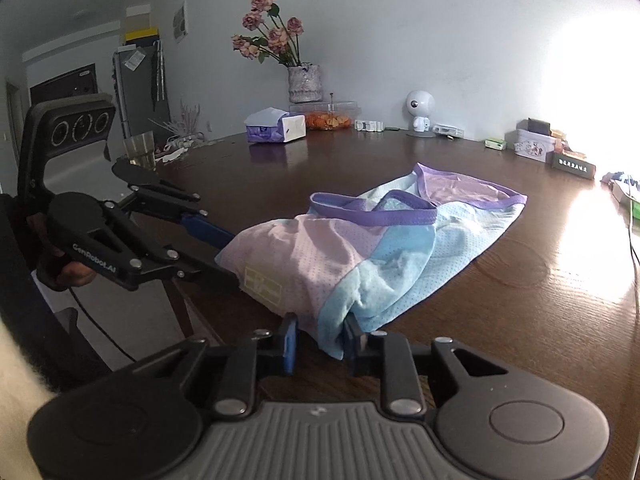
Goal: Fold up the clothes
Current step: 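Fold the gripped end over the garment with both tools, then grasp the folded end with the left tool while the right tool holds beside it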
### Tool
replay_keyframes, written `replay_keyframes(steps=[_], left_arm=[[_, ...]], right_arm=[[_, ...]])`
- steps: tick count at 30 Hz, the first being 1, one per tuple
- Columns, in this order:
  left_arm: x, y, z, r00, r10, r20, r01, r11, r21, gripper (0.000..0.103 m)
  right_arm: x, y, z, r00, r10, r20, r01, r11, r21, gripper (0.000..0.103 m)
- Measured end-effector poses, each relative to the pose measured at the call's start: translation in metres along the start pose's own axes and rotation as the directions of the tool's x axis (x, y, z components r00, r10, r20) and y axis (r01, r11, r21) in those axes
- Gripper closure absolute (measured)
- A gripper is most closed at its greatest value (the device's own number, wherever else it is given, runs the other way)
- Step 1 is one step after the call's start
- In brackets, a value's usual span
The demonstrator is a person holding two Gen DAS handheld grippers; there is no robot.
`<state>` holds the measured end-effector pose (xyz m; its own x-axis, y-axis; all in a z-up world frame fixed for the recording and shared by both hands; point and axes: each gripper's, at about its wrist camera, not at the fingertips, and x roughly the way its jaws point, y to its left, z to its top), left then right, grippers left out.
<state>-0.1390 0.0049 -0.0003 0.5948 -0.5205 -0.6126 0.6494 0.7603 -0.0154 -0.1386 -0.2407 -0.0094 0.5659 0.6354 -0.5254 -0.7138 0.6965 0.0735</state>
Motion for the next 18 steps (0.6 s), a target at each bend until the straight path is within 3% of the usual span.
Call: replay_keyframes(steps=[2, 9, 13, 18], left_arm=[[-0.002, 0.005, 0.004, 1.0, -0.03, -0.005, 0.03, 0.999, -0.02, 0.088], [-0.021, 0.027, 0.046, 0.991, -0.112, 0.067, 0.114, 0.993, -0.025, 0.091], [-0.007, 0.053, 0.075, 0.992, -0.072, 0.099, 0.079, 0.994, -0.069, 0.09], [0.037, 0.092, 0.109, 0.999, -0.042, 0.031, 0.046, 0.988, -0.151, 0.09]], right_arm=[[0.001, 0.001, 0.0, 1.0, -0.013, 0.003, 0.013, 1.0, -0.013, 0.098], [-0.027, -0.01, 0.018, 0.992, 0.015, 0.122, -0.019, 0.999, 0.027, 0.099], [-0.029, -0.03, 0.043, 0.984, 0.01, 0.176, -0.022, 0.997, 0.067, 0.099], [0.004, -0.072, 0.081, 0.989, -0.022, 0.143, 0.0, 0.988, 0.157, 0.101]])
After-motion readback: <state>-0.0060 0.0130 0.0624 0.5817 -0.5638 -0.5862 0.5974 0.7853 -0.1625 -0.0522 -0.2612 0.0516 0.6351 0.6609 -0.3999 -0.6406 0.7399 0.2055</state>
